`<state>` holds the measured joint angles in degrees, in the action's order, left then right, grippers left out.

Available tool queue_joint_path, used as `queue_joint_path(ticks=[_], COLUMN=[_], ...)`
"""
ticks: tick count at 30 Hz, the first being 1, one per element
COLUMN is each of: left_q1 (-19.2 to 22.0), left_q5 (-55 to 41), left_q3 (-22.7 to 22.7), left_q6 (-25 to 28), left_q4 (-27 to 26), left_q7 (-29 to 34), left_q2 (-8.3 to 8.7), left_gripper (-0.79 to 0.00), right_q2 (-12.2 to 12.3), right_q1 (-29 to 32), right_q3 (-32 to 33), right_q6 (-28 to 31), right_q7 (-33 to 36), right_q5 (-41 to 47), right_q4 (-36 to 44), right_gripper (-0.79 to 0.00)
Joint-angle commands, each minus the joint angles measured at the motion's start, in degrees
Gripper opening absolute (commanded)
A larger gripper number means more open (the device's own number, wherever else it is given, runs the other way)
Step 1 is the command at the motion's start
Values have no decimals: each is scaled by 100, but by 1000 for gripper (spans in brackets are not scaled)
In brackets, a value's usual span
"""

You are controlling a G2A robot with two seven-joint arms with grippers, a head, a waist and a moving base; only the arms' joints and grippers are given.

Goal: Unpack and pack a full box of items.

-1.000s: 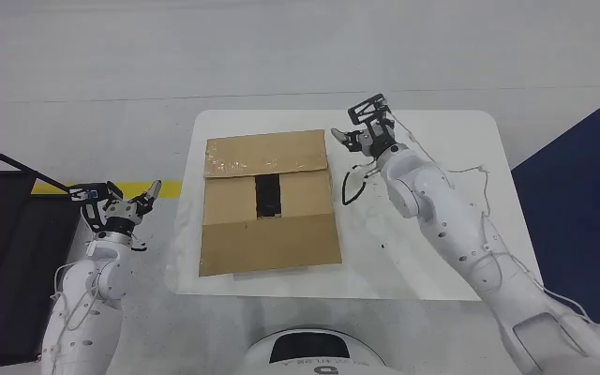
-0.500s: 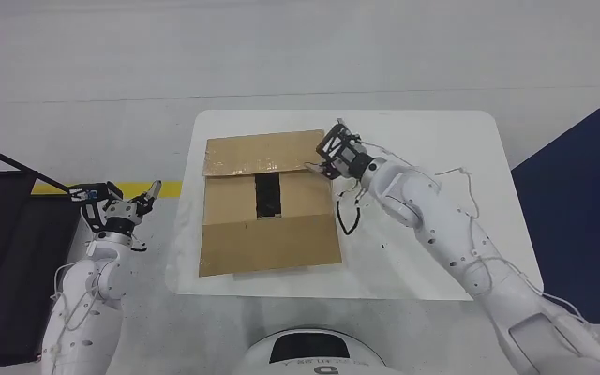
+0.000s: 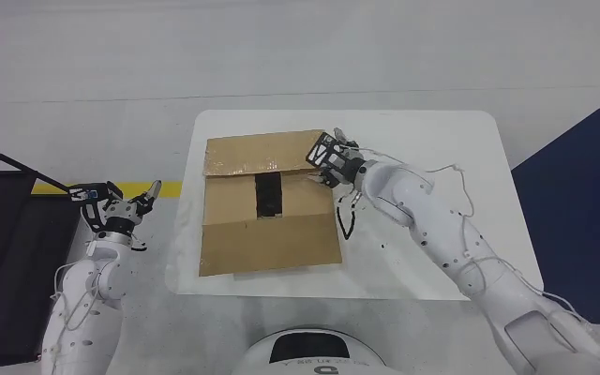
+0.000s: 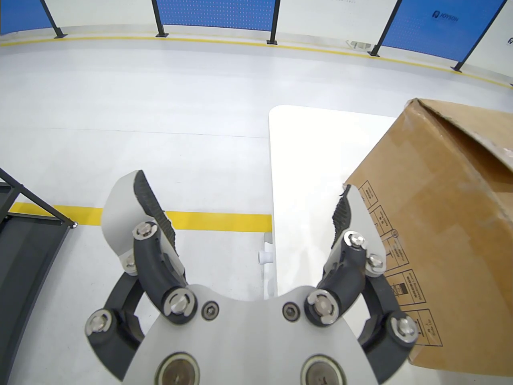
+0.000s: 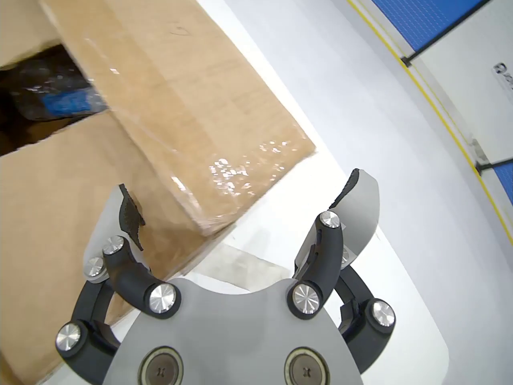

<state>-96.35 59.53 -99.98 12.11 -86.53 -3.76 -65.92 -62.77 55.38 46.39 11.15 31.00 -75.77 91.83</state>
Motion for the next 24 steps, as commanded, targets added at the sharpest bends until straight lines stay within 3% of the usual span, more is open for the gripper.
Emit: queue_joint_path(ticks=[1,5,10,17,24], left_q1=[0,0,0,0,0], left_q5=[0,0,0,0,0], left_q3=[0,0,0,0,0], left_q6=[0,0,0,0,0], left_q4=[0,0,0,0,0], left_q7=[0,0,0,0,0], left_q2=[0,0,0,0,0], left_gripper=[0,0,0,0,0], right_q2=[-58,-212,-426,-769,-1332], right_q1=[-61,-185,-497,-1374,-2419], right_q3=[-52,-55,-37,-105,-737], right_q6=[-384,-1982,-2565,-2543,-1881], right_q7=[113,523,516,582,934], right_q5=[-108,-580,-150,736,1816], right_q4=[19,-71,-240,-1246,-3036], right_gripper=[0,0,0,0,0])
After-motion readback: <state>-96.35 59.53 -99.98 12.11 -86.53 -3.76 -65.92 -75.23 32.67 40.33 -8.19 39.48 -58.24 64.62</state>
